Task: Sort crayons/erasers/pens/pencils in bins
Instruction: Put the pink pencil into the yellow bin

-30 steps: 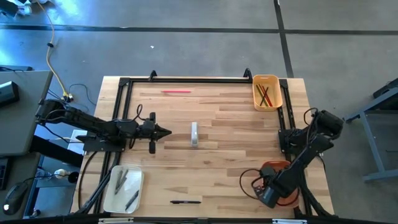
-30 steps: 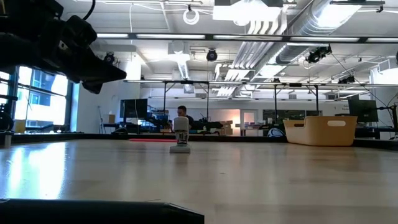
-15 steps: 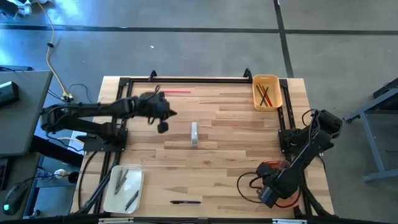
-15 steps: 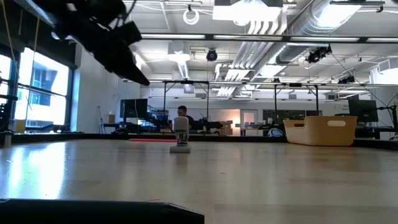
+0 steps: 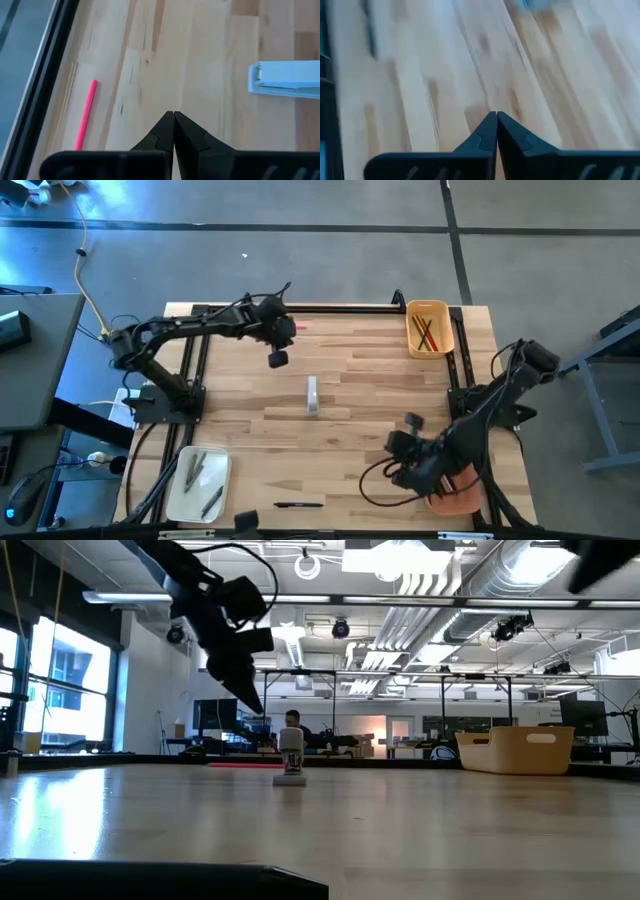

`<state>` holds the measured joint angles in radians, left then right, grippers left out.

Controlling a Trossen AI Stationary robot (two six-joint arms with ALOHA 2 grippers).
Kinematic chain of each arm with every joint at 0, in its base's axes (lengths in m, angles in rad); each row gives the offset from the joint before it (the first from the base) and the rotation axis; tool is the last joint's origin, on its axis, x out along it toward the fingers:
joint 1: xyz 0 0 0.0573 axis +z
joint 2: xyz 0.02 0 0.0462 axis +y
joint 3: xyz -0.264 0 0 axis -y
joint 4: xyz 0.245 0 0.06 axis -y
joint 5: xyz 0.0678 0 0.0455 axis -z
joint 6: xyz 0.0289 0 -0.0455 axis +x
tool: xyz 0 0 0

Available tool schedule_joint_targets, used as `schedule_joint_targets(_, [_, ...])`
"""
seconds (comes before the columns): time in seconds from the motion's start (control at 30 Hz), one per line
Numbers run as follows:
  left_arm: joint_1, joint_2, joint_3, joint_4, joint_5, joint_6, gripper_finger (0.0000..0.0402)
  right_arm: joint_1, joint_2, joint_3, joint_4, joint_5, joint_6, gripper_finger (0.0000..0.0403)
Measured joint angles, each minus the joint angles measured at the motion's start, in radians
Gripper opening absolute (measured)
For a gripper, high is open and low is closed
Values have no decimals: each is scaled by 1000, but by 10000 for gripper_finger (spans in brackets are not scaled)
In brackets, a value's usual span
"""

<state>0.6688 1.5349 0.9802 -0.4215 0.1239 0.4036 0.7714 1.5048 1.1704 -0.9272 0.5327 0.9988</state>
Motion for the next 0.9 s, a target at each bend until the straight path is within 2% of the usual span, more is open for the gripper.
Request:
schedule_joint_targets(0.13, [11, 76, 78, -53, 6, 12, 0, -109, -97, -138, 318, -11, -337, 1])
schedule_joint_targets(0.33, [12, 164, 177, -141, 5, 49, 0, -336, -201, -395, 880, -253, -756, 0])
schedule_joint_targets(0.5, [21, 220, 245, -192, -1, 94, 0, -498, -209, -558, 1258, -390, -935, 0])
schedule_joint_targets(0.57, [30, 250, 277, -218, -2, 98, 0, -539, -204, -601, 1347, -423, -962, 0])
schedule_joint_targets(0.7, [46, 301, 346, -308, -4, 150, 0, -592, -204, -631, 1409, -440, -961, 0])
schedule_joint_targets(0.9, [66, 361, 414, -377, -7, 234, 0, -598, -204, -628, 1458, -436, -977, 0])
